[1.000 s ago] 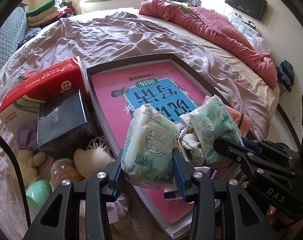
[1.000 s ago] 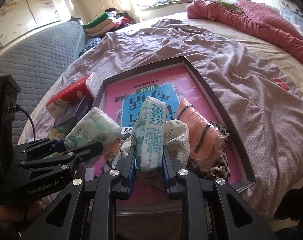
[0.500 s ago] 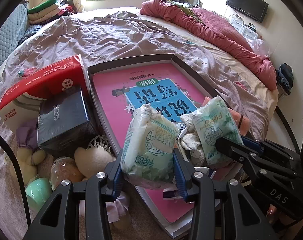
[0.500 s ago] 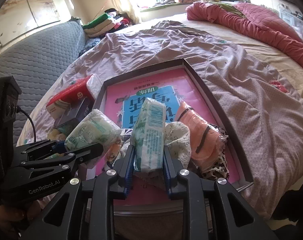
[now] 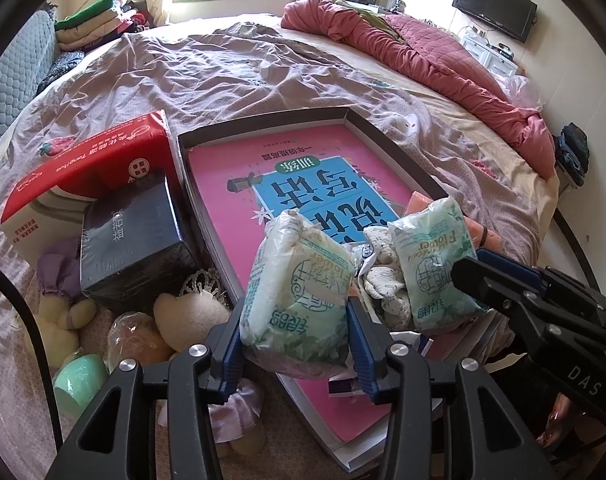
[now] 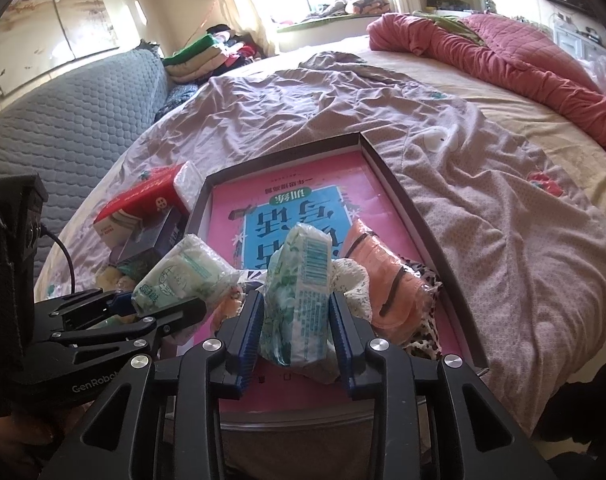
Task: Organize soft objects
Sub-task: 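Lower both packets onto the tray and open both tools, then withdraw both open tools from the tray back toward the pile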
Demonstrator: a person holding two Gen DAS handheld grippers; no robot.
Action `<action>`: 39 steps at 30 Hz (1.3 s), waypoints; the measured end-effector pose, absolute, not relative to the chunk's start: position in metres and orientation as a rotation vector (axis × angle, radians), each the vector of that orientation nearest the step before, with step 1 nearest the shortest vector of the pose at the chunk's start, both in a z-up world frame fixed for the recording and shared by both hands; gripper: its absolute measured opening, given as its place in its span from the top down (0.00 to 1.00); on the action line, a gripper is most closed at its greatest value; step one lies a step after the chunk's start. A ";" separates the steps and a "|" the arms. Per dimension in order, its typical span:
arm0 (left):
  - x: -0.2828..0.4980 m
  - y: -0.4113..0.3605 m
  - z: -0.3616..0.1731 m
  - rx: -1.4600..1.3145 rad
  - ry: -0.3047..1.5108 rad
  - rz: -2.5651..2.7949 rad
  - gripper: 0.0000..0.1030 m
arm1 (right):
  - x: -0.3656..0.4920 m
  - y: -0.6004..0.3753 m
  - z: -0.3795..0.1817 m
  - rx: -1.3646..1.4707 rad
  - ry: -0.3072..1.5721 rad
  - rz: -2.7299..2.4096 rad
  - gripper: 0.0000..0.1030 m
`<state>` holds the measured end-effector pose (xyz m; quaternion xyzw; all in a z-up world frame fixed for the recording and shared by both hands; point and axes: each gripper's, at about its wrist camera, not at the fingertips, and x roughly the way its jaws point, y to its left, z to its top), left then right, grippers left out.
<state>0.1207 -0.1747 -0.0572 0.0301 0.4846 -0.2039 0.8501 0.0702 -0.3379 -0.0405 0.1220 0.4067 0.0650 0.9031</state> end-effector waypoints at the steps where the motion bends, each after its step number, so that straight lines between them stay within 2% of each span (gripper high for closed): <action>1: 0.121 -0.175 -0.057 0.064 1.018 -0.428 0.55 | 0.070 -0.338 -0.040 0.253 0.842 0.133 0.66; 17: 0.116 -0.171 -0.043 0.065 0.988 -0.435 0.48 | 0.067 -0.335 -0.029 0.248 0.823 0.111 0.64; 29: 0.111 -0.161 -0.030 0.051 0.960 -0.443 0.42 | 0.066 -0.334 -0.021 0.233 0.806 0.083 0.55; 39: 0.108 -0.149 -0.017 0.035 0.932 -0.427 0.39 | 0.066 -0.330 -0.014 0.208 0.794 0.063 0.54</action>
